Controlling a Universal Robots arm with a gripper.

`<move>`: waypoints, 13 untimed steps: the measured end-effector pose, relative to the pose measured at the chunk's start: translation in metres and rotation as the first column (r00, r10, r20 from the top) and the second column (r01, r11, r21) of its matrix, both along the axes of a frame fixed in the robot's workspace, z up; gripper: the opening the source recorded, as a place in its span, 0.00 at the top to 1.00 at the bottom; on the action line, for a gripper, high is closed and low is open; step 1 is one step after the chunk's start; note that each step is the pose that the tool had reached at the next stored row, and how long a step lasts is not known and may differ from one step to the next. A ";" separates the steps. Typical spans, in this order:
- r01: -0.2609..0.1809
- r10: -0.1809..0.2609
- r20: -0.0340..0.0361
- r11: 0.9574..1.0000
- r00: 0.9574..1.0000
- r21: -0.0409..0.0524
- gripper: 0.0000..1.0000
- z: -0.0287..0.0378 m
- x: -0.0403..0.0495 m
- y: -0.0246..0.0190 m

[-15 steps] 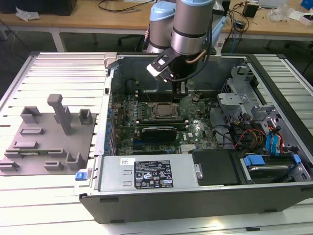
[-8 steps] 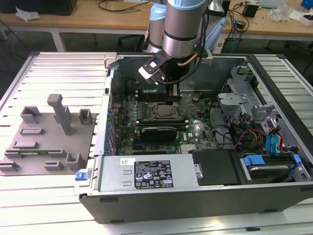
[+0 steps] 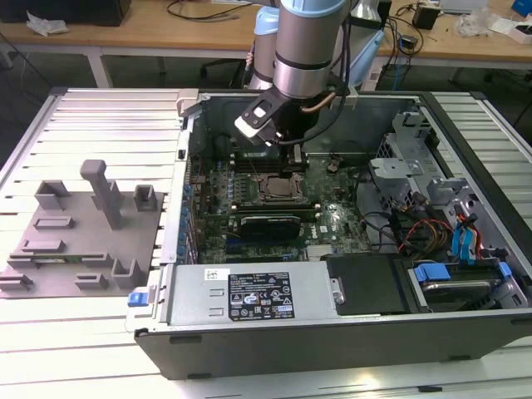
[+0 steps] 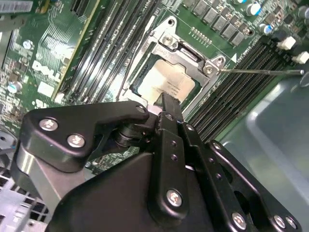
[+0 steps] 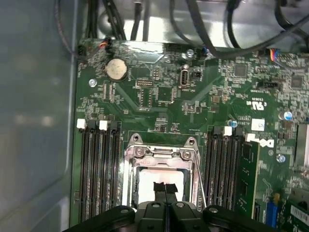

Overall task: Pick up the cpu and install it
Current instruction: 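Close the cpu cover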

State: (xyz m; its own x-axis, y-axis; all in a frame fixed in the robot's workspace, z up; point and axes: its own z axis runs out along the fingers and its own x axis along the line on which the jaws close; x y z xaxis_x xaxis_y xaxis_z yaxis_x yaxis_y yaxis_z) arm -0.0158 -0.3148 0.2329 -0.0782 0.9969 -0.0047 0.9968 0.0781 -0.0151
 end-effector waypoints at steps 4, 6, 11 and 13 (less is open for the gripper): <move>-0.060 0.060 0.000 0.998 0.998 0.000 0.89 0.0000 0.0000 0.0000; -0.084 0.084 0.000 0.996 0.996 0.000 0.89 0.0000 0.0000 0.0000; -0.119 0.119 0.000 0.993 0.993 0.000 0.89 0.0000 0.0000 0.0000; -0.131 0.131 0.000 0.991 0.991 0.000 0.89 0.0000 0.0000 0.0000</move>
State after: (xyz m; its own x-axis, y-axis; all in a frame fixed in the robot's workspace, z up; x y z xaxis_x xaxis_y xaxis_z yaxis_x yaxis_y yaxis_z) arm -0.0157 -0.3148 0.2329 -0.2082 0.9781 -0.0048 0.9780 0.2081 -0.0151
